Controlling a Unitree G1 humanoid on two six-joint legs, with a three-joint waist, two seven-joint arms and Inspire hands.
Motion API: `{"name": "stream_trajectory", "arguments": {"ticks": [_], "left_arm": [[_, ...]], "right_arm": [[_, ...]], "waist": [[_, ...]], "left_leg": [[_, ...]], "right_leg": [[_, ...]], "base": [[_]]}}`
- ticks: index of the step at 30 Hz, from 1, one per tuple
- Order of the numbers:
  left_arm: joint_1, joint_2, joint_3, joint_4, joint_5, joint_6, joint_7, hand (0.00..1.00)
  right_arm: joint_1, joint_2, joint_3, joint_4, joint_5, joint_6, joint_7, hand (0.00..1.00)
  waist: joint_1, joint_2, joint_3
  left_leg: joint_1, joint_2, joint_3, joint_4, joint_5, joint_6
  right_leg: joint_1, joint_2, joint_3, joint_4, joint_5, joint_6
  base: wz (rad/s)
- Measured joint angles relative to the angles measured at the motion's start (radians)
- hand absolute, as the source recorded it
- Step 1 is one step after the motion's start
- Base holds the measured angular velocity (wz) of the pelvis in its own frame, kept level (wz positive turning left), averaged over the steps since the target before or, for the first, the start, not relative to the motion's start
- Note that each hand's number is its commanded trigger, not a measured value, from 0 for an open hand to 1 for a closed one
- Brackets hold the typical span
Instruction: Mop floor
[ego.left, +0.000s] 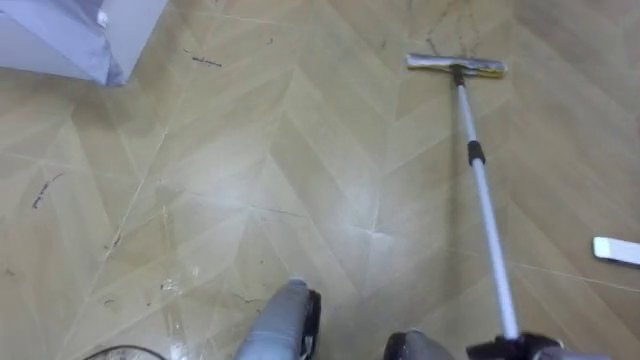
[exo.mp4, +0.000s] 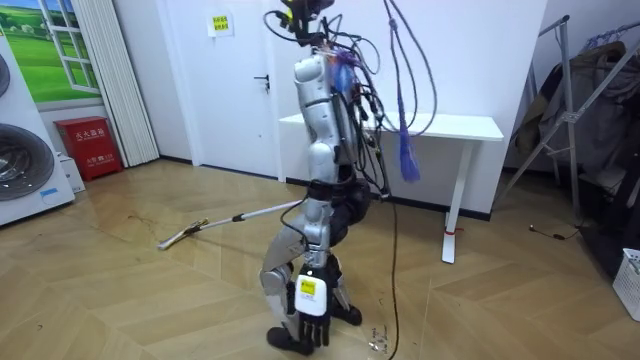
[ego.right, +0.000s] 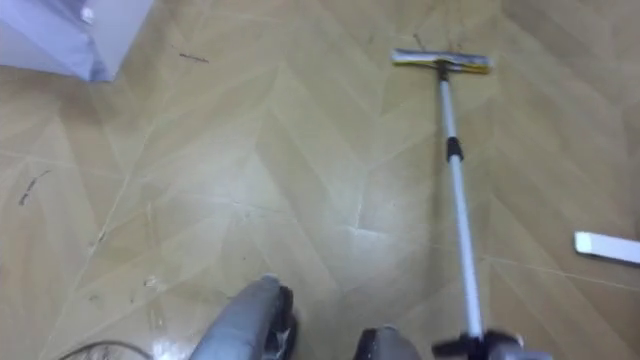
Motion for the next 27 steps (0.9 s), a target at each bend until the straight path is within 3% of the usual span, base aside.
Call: {"name": "stream_trajectory", "arguments": {"ticks": [2, 4, 5, 6, 7, 8, 9, 11, 12, 14, 15, 16, 17, 18, 20, 22, 24, 25, 26, 27], "left_arm": [[-0.008, 0.001, -0.001, 0.004, -0.001, -0.001, -0.013, 0.00], [-0.008, -0.006, 0.000, 0.004, -0.001, -0.002, -0.020, 0.00], [-0.011, -0.008, 0.000, 0.004, -0.001, -0.002, -0.020, 0.00], [-0.020, -0.013, 0.000, 0.002, -0.001, -0.002, -0.017, 0.00], [-0.020, -0.016, 0.000, -0.006, 0.000, -0.006, -0.012, 0.00], [-0.020, -0.016, 0.001, -0.019, 0.000, -0.019, -0.003, 0.00], [-0.019, -0.015, 0.001, -0.027, 0.000, -0.030, 0.013, 0.00], [-0.019, -0.019, -0.001, -0.027, 0.000, -0.038, 0.033, 0.00], [-0.017, -0.023, -0.004, -0.025, -0.001, -0.036, 0.037, 0.00], [-0.012, -0.026, -0.014, -0.025, -0.001, -0.033, 0.046, 0.00], [-0.001, -0.030, -0.012, -0.025, -0.001, -0.031, 0.050, 0.00], [0.015, -0.033, -0.013, -0.025, -0.002, -0.029, 0.050, 0.00], [0.023, -0.034, -0.013, -0.024, -0.009, -0.027, 0.050, 0.00], [0.030, -0.033, -0.010, -0.022, -0.029, -0.012, 0.050, 0.00], [0.028, -0.031, -0.010, -0.023, -0.050, 0.007, 0.052, 0.00], [0.026, -0.030, -0.013, -0.028, -0.057, 0.014, 0.055, 0.00], [0.025, -0.026, -0.021, -0.044, -0.060, 0.014, 0.059, 0.00], [0.023, -0.020, -0.021, -0.060, -0.060, 0.013, 0.064, 0.00], [0.022, -0.018, -0.021, -0.067, -0.060, 0.013, 0.067, 0.00], [0.020, -0.015, -0.020, -0.069, -0.060, 0.013, 0.067, 0.00]], "right_arm": [[0.031, -0.005, -0.001, 0.000, 0.023, -0.001, 0.016, 1.00], [0.097, -0.030, 0.001, 0.012, 0.024, -0.003, 0.026, 1.00], [0.114, -0.041, 0.009, 0.015, 0.022, -0.004, 0.026, 1.00], [0.163, -0.063, 0.028, 0.016, 0.010, -0.003, 0.018, 1.00], [0.189, -0.068, 0.033, 0.017, -0.001, -0.002, 0.007, 1.00], [0.238, -0.064, 0.036, 0.018, -0.021, 0.002, -0.020, 1.00], [0.281, -0.049, 0.038, 0.018, -0.021, 0.003, -0.037, 1.00], [0.324, -0.024, 0.038, 0.017, -0.023, 0.003, -0.060, 1.00], [0.343, -0.006, 0.037, 0.013, -0.032, 0.003, -0.077, 1.00], [0.358, 0.019, 0.033, 0.013, -0.052, 0.005, -0.092, 1.00], [0.365, 0.031, 0.018, 0.013, -0.072, 0.009, -0.093, 1.00], [0.366, 0.035, 0.011, 0.009, -0.092, 0.020, -0.093, 1.00], [0.356, 0.035, 0.008, 0.009, -0.101, 0.025, -0.094, 1.00], [0.324, 0.034, -0.001, 0.008, -0.131, 0.035, -0.096, 1.00], [0.258, 0.026, -0.006, 0.018, -0.154, 0.059, -0.099, 1.00], [0.142, -0.006, 0.001, 0.020, -0.177, 0.080, -0.097, 1.00], [0.043, -0.032, 0.025, 0.013, -0.169, 0.078, -0.092, 1.00], [-0.025, -0.042, 0.040, 0.007, -0.155, 0.066, -0.088, 1.00], [-0.051, -0.043, 0.045, 0.008, -0.151, 0.060, -0.084, 1.00], [-0.110, -0.045, 0.048, 0.004, -0.144, 0.046, -0.081, 1.00]], "waist": [[-0.002, -0.003, -0.0027], [-0.002, 0.012, -0.0077], [-0.003, 0.018, -0.0091], [-0.014, 0.032, -0.0095], [-0.025, 0.041, -0.0115], [-0.039, 0.052, -0.0170], [-0.040, 0.061, -0.0190], [-0.056, 0.072, -0.0133], [-0.068, 0.077, -0.0121], [-0.083, 0.076, -0.0111], [-0.089, 0.079, -0.0118], [-0.082, 0.083, -0.0170], [-0.080, 0.082, -0.0145], [-0.080, 0.076, -0.0112], [-0.078, 0.071, -0.0088], [-0.047, 0.045, 0.0036], [-0.022, 0.026, 0.0054], [-0.008, 0.009, 0.0156], [0.001, 0.001, 0.0198], [0.012, -0.002, 0.0217]], "left_leg": [[0.038, -0.005, 0.031, -0.045, -0.021, 0.036], [0.087, -0.020, 0.068, -0.069, -0.061, 0.086], [0.094, -0.026, 0.075, -0.066, -0.075, 0.090], [0.109, -0.047, 0.087, -0.065, -0.089, 0.112], [0.116, -0.056, 0.086, -0.065, -0.099, 0.120], [0.129, -0.069, 0.080, -0.069, -0.117, 0.130], [0.139, -0.069, 0.072, -0.071, -0.137, 0.132], [0.161, -0.068, 0.066, -0.086, -0.158, 0.132], [0.181, -0.066, 0.067, -0.101, -0.171, 0.129], [0.216, -0.062, 0.067, -0.112, -0.200, 0.117], [0.247, -0.054, 0.064, -0.112, -0.224, 0.105], [0.277, -0.041, 0.059, -0.111, -0.246, 0.086], [0.291, -0.033, 0.058, -0.109, -0.253, 0.076], [0.308, -0.021, 0.055, -0.094, -0.256, 0.069], [0.288, -0.005, 0.058, 0.017, -0.229, 0.029], [0.214, 0.025, 0.056, 0.212, -0.134, -0.004], [0.150, 0.045, 0.057, 0.301, -0.099, -0.013], [0.098, 0.055, 0.058, 0.294, -0.104, -0.010], [0.072, 0.056, 0.060, 0.269, -0.104, -0.010], [0.032, 0.056, 0.056, 0.178, -0.104, -0.010]], "right_leg": [[0.033, -0.001, 0.024, -0.062, 0.018, 0.029], [0.069, -0.005, 0.074, -0.106, 0.051, 0.049], [0.064, -0.005, 0.085, -0.082, 0.061, 0.057], [0.042, -0.022, 0.104, -0.020, 0.096, 0.072], [0.026, -0.028, 0.114, 0.020, 0.123, 0.075], [-0.014, -0.031, 0.135, 0.095, 0.179, 0.077], [-0.058, -0.015, 0.142, 0.104, 0.186, 0.078], [-0.138, 0.005, 0.142, 0.052, 0.179, 0.073], [-0.181, 0.016, 0.134, -0.040, 0.186, 0.065], [-0.226, 0.015, 0.105, -0.208, 0.244, 0.046], [-0.230, 0.017, 0.092, -0.253, 0.326, 0.030], [-0.192, 0.019, 0.065, -0.264, 0.347, 0.014], [-0.178, 0.018, 0.049, -0.263, 0.352, 0.005], [-0.157, 0.027, 0.040, -0.254, 0.339, -0.020], [-0.132, 0.041, 0.033, -0.233, 0.301, -0.032], [-0.112, 0.062, 0.039, -0.183, 0.246, -0.050], [-0.108, 0.073, 0.043, -0.161, 0.218, -0.063], [-0.107, 0.075, 0.043, -0.154, 0.208, -0.068], [-0.105, 0.080, 0.044, -0.157, 0.206, -0.069], [-0.096, 0.090, 0.043, -0.170, 0.205, -0.071]], "base": [[-0.04], [-0.21], [-0.12], [0.09], [0.24], [0.08], [-0.08], [-0.18], [-0.12], [-0.09], [-0.17], [-0.25], [-0.32], [-0.19], [-0.09], [-0.17], [-0.09], [-0.05], [-0.06], [-0.05]]}}
